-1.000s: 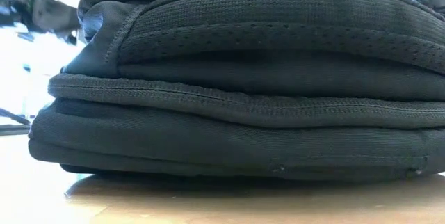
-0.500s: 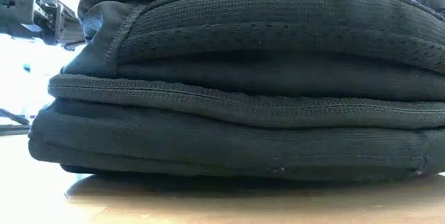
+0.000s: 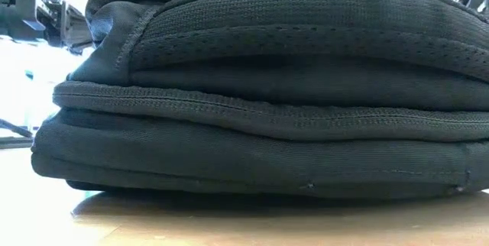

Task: Unpack backpack
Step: Return to Home Position

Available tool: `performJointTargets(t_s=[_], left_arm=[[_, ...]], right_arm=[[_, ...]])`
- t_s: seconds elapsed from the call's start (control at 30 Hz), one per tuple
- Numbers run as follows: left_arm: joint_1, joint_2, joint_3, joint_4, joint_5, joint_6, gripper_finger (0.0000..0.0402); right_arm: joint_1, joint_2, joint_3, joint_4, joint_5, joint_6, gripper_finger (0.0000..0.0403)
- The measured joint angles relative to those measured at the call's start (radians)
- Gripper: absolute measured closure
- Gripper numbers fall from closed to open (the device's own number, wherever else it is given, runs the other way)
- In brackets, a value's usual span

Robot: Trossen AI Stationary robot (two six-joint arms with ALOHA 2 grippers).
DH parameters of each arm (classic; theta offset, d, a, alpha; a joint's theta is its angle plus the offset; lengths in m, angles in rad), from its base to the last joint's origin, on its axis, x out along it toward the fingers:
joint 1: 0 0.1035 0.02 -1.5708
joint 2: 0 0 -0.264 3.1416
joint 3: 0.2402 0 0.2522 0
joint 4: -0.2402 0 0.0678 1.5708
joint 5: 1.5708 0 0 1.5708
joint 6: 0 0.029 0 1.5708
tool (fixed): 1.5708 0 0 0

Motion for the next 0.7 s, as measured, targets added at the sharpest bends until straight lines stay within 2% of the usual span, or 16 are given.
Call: performJointTargets(t_s=[0.1,0.2,0.47,0.7], left_arm=[[0.001,0.0,0.0,0.0,0.0,0.0,0.0401],[0.002,0.0,0.0,-0.001,0.0,0.0,0.0401],[0.076,0.0,0.0,-0.003,0.0,0.0,0.0401],[0.155,0.0,0.0,-0.004,-0.001,0.0,0.0401]], right_arm=[[-0.026,-0.087,0.0,-0.014,0.0,-0.002,0.0276],[-0.043,-0.072,0.0,0.043,0.002,-0.002,0.0276],[-0.044,-0.061,0.0,0.005,0.001,-0.002,0.0276],[-0.044,-0.06,0.0,0.0,0.058,-0.121,0.0276]])
